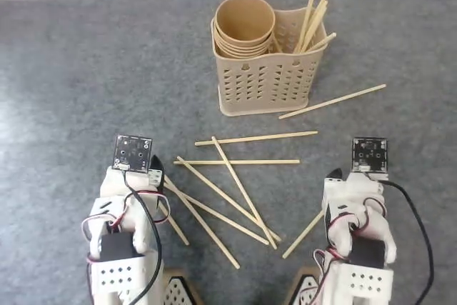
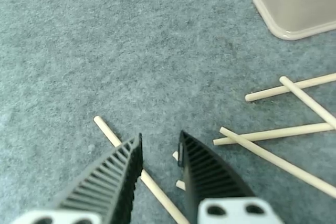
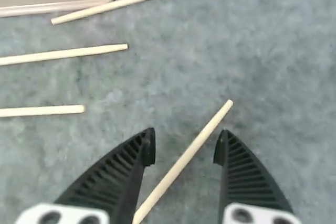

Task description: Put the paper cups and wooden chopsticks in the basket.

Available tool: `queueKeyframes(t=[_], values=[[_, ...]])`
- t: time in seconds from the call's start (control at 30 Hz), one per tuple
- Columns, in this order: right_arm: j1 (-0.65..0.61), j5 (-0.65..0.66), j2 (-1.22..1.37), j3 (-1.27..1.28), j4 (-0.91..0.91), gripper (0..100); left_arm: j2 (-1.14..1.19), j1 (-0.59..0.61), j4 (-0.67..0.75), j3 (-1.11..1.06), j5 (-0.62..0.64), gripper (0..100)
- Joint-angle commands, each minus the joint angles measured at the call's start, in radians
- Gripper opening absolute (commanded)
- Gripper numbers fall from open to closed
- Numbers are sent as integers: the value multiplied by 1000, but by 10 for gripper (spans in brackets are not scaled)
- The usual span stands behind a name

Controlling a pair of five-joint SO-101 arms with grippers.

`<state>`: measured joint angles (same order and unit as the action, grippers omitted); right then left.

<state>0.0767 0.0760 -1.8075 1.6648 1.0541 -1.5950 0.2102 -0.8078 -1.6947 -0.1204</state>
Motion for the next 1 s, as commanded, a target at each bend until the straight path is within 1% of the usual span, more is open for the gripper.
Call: queueKeyframes(t=[0.0, 0.97], values=[[-33, -11, -7, 18, -12, 188, 2, -3, -8, 5, -5, 104], [-35, -11, -7, 18, 12, 187, 2, -5, 0, 5, -8, 104]])
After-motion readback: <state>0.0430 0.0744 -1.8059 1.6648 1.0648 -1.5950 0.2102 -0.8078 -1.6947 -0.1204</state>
